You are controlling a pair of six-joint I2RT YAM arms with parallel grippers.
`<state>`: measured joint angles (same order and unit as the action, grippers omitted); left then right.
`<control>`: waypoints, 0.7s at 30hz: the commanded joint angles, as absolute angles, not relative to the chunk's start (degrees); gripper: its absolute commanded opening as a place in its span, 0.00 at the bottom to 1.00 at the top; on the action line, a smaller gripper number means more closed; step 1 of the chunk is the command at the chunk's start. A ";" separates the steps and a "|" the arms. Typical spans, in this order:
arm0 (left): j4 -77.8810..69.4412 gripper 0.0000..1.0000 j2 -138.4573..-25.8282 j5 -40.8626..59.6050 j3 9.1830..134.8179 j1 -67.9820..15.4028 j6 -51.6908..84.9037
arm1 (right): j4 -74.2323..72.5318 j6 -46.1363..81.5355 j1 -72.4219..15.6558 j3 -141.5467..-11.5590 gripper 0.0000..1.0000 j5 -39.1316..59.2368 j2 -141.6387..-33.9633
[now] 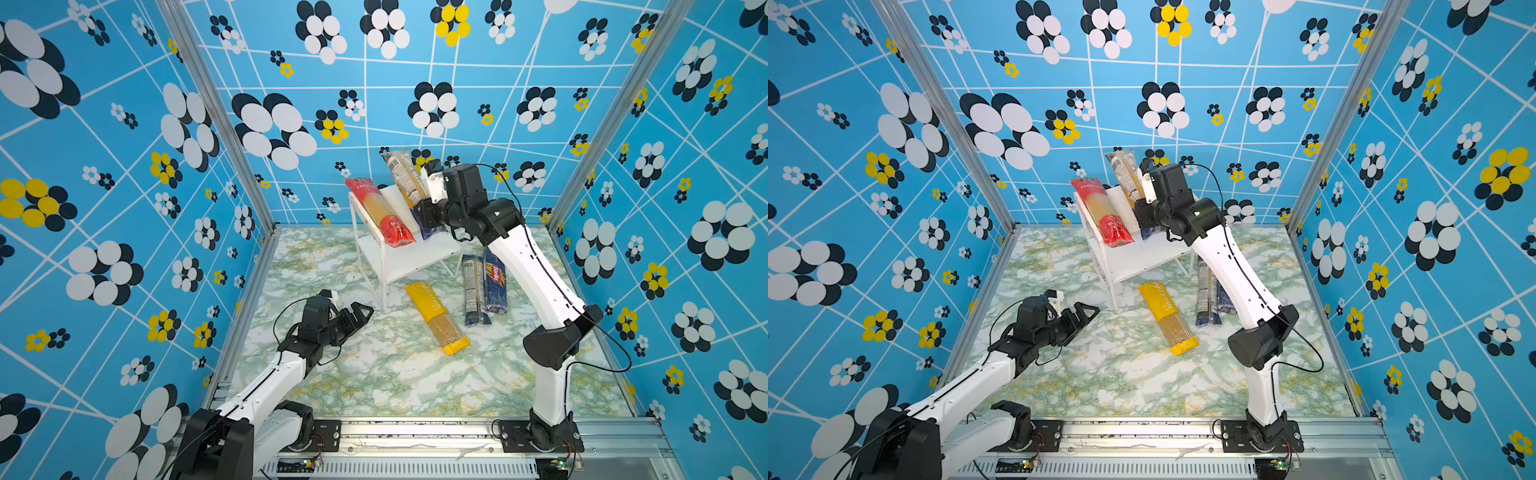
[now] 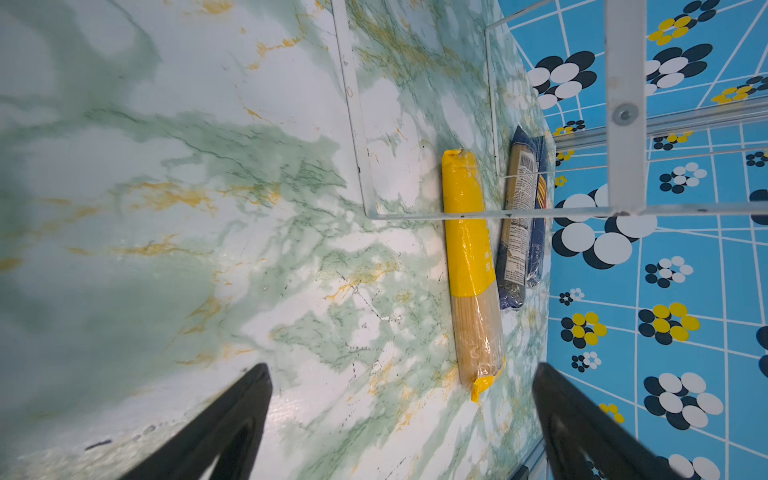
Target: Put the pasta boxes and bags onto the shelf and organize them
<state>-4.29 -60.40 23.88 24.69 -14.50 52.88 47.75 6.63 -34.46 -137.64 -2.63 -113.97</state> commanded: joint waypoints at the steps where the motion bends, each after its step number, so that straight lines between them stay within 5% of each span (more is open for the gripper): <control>1: -3.96 0.99 -59.61 24.49 24.14 -13.89 51.86 | 42.54 5.95 -34.17 -140.29 0.35 -1.94 -114.52; 21: -4.22 0.99 -59.33 24.55 23.44 -13.52 51.94 | 44.31 7.20 -34.24 -140.03 0.37 -1.71 -115.66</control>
